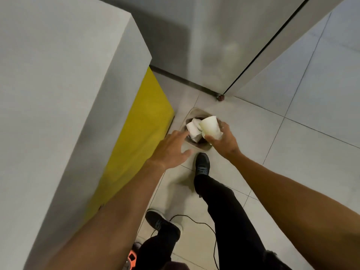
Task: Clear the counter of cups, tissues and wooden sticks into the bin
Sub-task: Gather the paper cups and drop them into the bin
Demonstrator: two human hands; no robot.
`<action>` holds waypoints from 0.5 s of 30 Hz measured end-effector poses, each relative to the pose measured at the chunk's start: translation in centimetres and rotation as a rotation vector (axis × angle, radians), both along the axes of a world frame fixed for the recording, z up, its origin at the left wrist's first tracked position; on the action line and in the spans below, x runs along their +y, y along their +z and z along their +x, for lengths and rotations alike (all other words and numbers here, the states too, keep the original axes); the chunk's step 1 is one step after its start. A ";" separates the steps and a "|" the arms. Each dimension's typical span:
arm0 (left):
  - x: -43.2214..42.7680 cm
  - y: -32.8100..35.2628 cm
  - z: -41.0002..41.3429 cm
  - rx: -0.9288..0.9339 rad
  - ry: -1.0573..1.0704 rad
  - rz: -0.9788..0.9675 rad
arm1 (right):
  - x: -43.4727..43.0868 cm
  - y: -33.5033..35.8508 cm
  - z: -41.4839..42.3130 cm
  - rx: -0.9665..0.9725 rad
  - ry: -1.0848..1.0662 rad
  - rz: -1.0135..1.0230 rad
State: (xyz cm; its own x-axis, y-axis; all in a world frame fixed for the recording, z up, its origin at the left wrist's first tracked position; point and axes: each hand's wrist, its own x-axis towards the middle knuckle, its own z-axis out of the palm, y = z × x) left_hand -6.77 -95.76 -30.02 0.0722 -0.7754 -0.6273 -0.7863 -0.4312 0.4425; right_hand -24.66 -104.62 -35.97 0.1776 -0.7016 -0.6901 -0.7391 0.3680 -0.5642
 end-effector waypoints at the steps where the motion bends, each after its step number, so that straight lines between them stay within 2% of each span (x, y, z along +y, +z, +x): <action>1: -0.1 -0.4 0.2 -0.005 0.006 -0.003 | -0.2 -0.3 0.1 0.001 0.008 0.008; 6: -0.4 0.2 1.1 -0.021 0.022 0.002 | -0.3 0.7 0.0 0.015 0.058 -0.014; 15: 2.7 6.8 1.3 -0.016 0.008 -0.127 | 3.8 8.4 0.2 -0.042 0.161 -0.189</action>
